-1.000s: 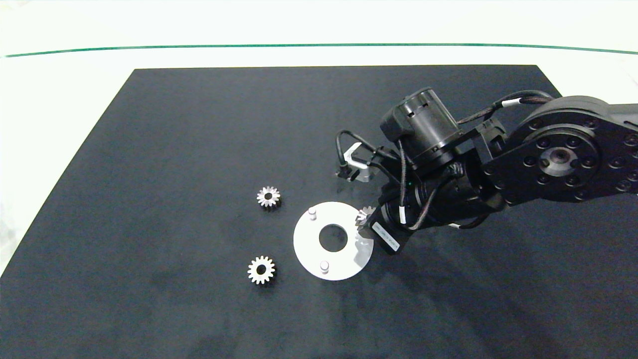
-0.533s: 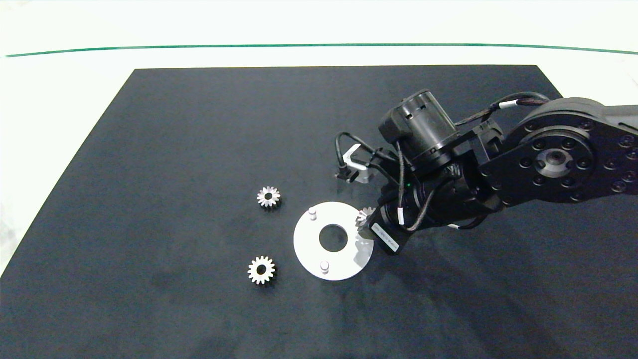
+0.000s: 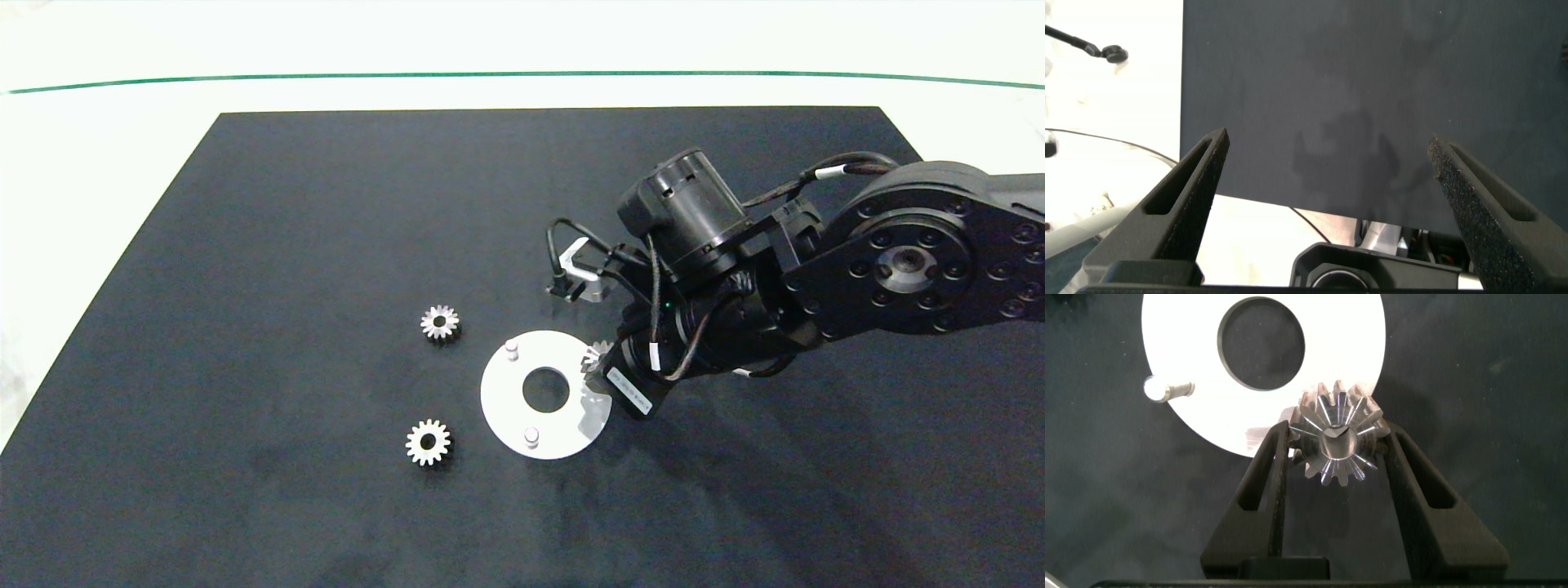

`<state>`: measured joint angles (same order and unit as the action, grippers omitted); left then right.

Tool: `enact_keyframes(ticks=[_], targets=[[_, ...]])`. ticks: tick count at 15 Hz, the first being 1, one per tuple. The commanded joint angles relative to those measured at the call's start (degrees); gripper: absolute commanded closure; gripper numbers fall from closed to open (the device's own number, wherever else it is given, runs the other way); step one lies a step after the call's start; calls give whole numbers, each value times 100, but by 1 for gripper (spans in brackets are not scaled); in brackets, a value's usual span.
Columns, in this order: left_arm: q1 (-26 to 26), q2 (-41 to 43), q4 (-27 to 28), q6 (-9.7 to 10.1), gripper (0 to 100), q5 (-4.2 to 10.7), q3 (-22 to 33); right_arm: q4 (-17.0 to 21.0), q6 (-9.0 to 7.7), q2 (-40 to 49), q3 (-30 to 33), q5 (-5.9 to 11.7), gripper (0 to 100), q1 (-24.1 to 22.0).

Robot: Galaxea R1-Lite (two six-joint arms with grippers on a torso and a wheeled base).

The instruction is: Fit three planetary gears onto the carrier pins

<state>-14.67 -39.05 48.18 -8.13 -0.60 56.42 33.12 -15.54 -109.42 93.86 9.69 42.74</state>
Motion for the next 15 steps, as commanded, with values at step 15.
enact_keyframes(ticks=[15], targets=[[-1,20,25,-22,0,-2,27,19,-10,-18,28,86,87,6]])
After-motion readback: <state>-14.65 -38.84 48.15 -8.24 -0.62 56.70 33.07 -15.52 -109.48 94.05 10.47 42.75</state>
